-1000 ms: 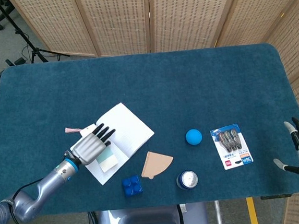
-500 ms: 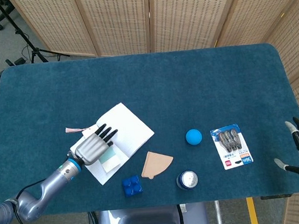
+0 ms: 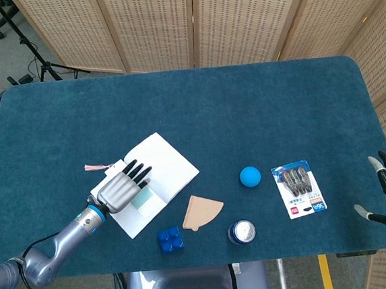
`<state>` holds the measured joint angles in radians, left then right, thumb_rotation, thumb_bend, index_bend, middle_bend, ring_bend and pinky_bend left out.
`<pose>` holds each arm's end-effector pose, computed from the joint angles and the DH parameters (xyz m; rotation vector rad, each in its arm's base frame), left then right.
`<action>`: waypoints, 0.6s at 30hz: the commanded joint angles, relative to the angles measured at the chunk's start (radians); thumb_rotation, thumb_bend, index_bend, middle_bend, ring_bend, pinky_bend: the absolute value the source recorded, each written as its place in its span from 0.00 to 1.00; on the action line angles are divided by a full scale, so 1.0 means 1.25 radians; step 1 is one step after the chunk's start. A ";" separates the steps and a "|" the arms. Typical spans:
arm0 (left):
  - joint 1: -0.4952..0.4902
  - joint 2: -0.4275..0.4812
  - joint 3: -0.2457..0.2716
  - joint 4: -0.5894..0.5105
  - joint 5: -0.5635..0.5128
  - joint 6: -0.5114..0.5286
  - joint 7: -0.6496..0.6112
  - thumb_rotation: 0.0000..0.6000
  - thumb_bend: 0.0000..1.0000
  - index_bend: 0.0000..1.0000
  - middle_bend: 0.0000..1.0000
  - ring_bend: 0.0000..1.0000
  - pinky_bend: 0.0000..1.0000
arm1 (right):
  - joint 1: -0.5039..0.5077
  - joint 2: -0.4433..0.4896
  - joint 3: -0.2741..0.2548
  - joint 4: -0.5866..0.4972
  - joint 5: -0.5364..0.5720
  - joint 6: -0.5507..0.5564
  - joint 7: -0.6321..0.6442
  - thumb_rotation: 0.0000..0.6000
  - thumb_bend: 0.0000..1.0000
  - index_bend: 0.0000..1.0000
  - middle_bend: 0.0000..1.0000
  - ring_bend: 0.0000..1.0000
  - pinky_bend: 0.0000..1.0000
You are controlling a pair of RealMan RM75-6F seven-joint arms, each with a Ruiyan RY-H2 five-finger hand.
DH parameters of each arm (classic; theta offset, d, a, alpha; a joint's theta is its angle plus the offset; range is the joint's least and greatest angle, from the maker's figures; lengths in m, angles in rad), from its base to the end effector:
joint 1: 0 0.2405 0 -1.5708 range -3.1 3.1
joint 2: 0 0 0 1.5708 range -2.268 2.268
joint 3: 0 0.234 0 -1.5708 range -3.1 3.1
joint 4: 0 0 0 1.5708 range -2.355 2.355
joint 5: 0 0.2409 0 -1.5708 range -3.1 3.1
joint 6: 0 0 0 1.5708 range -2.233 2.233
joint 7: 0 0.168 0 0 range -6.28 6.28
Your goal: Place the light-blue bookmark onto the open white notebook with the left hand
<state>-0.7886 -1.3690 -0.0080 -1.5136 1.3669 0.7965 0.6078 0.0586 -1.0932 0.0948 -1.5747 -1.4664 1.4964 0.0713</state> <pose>-0.1573 0.3292 -0.0519 -2.2913 -0.3110 -0.5255 -0.3195 -0.2089 0.1456 1.3001 -0.8939 0.9194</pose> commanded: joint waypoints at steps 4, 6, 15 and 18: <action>-0.001 0.004 0.001 -0.005 -0.004 0.005 -0.006 1.00 0.25 0.09 0.00 0.00 0.00 | 0.000 0.000 0.000 0.000 0.000 0.001 0.001 1.00 0.16 0.00 0.00 0.00 0.00; 0.006 0.014 -0.005 -0.025 -0.024 0.005 -0.042 1.00 0.25 0.08 0.00 0.00 0.00 | 0.000 0.001 0.000 0.001 0.000 0.001 0.004 1.00 0.16 0.00 0.00 0.00 0.00; -0.004 0.109 -0.032 -0.135 -0.112 -0.053 -0.164 1.00 0.41 0.00 0.00 0.00 0.00 | 0.002 0.001 -0.001 0.001 0.000 -0.005 0.004 1.00 0.16 0.00 0.00 0.00 0.00; -0.012 0.144 -0.037 -0.170 -0.137 -0.083 -0.201 1.00 0.47 0.00 0.00 0.00 0.00 | 0.001 0.001 -0.001 -0.001 -0.002 -0.002 0.002 1.00 0.16 0.00 0.00 0.00 0.00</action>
<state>-0.7958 -1.2103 -0.0471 -1.7035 1.2150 0.7151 0.3796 0.0596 -1.0920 0.0933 -1.5752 -1.4681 1.4942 0.0735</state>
